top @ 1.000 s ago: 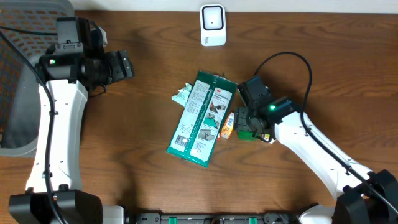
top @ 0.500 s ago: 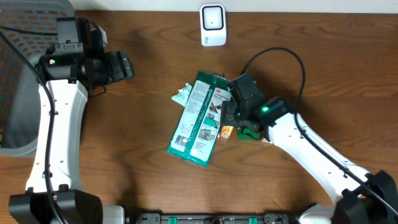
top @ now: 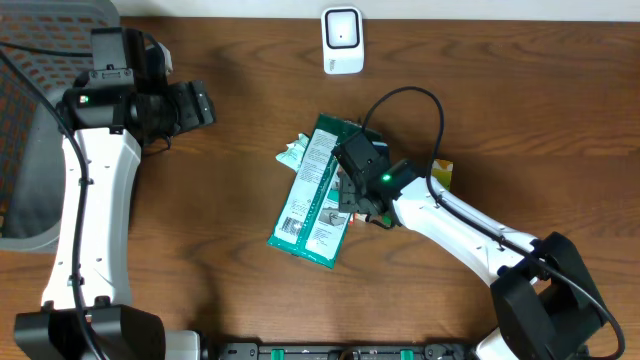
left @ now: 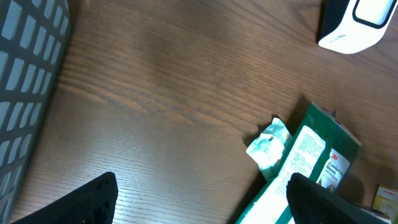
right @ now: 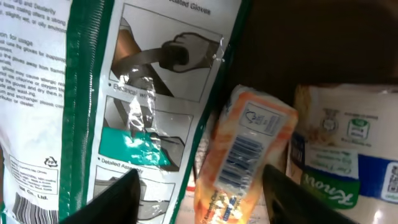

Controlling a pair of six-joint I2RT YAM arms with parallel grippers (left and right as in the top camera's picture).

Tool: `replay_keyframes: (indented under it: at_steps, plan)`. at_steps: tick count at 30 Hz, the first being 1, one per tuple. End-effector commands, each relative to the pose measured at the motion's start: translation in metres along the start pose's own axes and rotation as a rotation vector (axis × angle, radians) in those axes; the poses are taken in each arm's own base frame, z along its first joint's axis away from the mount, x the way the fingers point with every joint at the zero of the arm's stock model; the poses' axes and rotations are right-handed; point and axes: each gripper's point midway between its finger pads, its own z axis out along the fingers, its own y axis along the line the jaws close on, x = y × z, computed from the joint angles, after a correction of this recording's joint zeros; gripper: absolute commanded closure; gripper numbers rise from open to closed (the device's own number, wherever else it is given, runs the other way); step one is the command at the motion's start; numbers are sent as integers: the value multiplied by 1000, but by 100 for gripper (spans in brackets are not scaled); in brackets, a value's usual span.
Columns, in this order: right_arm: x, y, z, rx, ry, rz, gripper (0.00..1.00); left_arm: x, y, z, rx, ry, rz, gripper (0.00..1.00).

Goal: Scan the item barcode
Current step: 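Grasp the small Kleenex tissue pack beside the jar with the right gripper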

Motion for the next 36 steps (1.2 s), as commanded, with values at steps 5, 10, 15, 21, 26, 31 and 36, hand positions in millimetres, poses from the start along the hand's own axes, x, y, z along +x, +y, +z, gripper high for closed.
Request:
replay_keyframes:
  at_steps: [5, 10, 15, 21, 26, 31, 36]
  plan:
    - [-1, -4, 0, 42, -12, 2, 50, -2, 0, 0, 0, 0, -4, 13]
    - [5, -2, 0, 49, 1, -15, 48, -2, 0, 0, 0, 0, -4, 12]
    - [9, -5, 0, 60, 15, -19, 50, -2, 0, 0, 0, 0, -4, 13]
    - [7, -12, 3, 95, -11, -21, 61, -2, 0, 0, 0, 0, -4, 13]
    - [9, -14, 4, 100, -8, -22, 60, -2, 0, 0, 0, 0, -4, 13]
    - [13, -17, 9, 112, 5, -24, 61, -2, 0, 0, 0, 0, -4, 13]
    - [15, -19, 14, 124, 18, -27, 76, -2, 0, 0, 0, 0, -4, 13]
